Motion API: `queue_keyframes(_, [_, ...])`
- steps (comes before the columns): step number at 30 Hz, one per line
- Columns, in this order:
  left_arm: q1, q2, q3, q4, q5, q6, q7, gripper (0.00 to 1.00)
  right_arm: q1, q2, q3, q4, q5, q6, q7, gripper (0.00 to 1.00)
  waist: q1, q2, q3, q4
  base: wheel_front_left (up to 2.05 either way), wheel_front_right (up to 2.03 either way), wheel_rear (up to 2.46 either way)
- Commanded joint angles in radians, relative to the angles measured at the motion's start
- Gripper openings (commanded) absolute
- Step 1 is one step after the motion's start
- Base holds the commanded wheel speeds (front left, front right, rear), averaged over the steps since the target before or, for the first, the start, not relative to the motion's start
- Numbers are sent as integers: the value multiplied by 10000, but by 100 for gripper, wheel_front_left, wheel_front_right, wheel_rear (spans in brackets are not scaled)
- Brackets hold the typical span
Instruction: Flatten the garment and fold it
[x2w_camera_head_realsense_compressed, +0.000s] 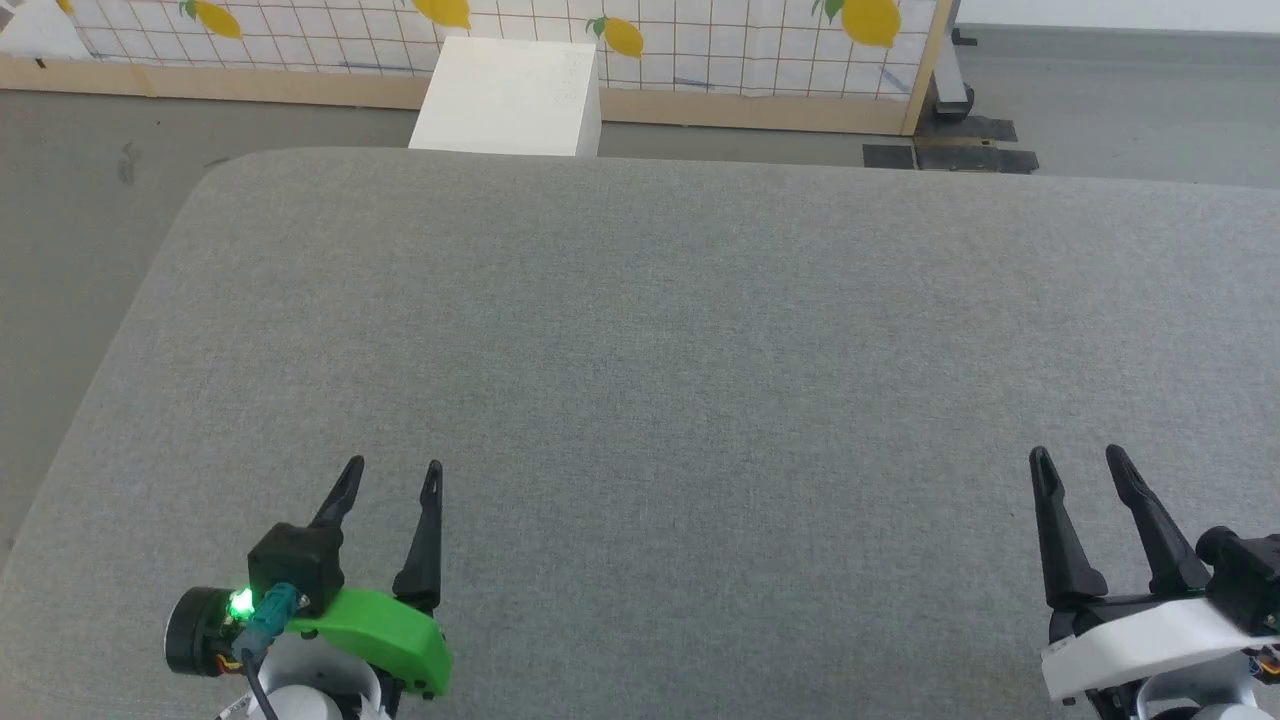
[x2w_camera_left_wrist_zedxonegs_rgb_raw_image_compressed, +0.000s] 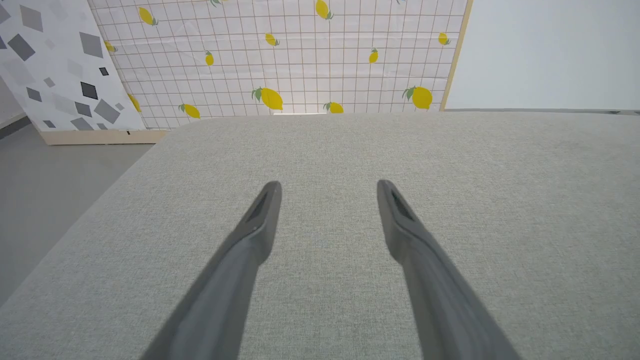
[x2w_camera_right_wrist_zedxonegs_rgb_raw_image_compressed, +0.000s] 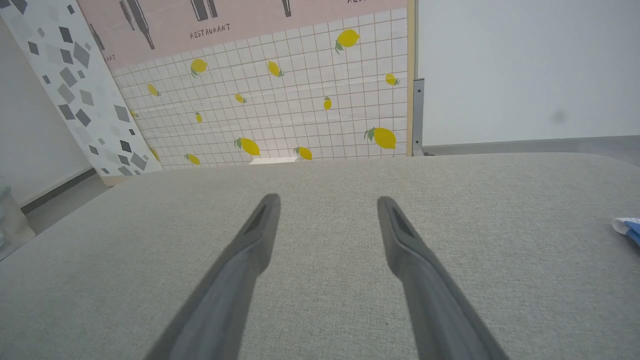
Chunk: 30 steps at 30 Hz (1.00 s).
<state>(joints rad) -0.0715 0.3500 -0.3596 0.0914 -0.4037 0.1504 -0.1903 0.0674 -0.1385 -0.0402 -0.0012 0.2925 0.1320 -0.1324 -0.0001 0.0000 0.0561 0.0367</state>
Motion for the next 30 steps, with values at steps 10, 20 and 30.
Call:
queue_keyframes(10, [-3, 126, -83, 13, 80, 48, 2, 100, 87, 188, -45, 51, -169, -13, 4, 100, 1, 0, -50, -94, 0, 0, 0])
queue_keyframes(20, [7, -24, -29, -20, 76, -12, 30, 0, -13, 202, -34, 59, -175, 0, 24, 0, 1, 0, -74, -124, 0, 0, 0])
queue_keyframes(30, [64, -261, 260, -92, 393, -131, 180, 0, -66, 257, 1, 55, -395, -1, 128, 0, 1, 0, -113, -143, 0, 0, 0])
